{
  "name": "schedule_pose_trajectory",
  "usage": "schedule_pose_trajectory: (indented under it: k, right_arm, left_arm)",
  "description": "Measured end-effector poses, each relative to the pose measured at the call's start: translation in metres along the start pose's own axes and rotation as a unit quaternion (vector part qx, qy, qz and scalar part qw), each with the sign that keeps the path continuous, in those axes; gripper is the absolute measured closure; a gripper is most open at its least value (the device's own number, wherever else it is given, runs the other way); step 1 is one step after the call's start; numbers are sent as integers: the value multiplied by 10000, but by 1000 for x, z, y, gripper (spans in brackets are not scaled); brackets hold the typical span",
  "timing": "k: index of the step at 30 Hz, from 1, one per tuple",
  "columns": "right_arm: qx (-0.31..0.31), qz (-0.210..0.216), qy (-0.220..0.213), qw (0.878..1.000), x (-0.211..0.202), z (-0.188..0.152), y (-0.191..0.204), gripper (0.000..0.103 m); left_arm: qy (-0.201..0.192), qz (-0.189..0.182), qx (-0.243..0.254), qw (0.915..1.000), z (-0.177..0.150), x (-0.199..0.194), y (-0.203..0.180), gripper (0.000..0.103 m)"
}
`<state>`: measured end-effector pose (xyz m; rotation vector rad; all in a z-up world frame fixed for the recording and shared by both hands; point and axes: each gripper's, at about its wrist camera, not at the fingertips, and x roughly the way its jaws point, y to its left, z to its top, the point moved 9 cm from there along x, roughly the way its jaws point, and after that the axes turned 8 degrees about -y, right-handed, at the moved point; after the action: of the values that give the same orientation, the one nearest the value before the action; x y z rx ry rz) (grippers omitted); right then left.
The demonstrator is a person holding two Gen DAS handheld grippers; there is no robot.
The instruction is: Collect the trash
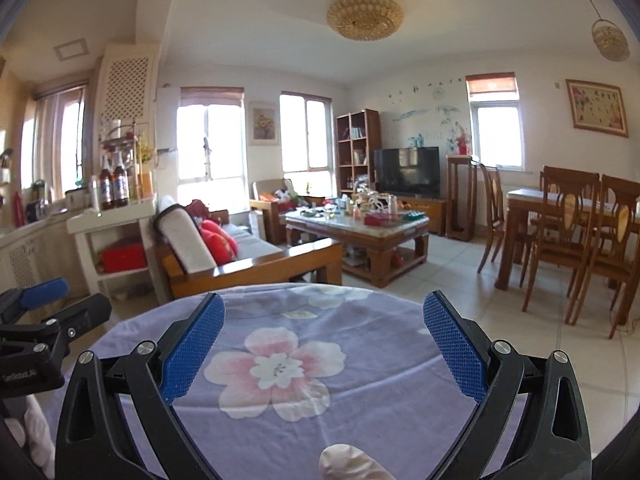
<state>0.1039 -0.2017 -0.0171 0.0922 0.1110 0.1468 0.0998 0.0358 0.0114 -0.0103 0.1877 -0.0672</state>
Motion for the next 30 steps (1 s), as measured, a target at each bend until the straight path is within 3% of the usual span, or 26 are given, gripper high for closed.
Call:
schedule_pose_trajectory:
  k: [5,13,30]
  right_arm:
    - [84,134,-132,9998,10,-8,16,5]
    - [-98,133,-335,9993,0,-13,2,5]
    - [-43,72,-367,9993,-4,-15,-9,5]
  left_arm:
    - [11,240,-139,9996,-3,3,20,5]
    - [-32,469,-199,9987,-3,5,29,5]
    - [-39,518,-138,9986,-7,5,29,5]
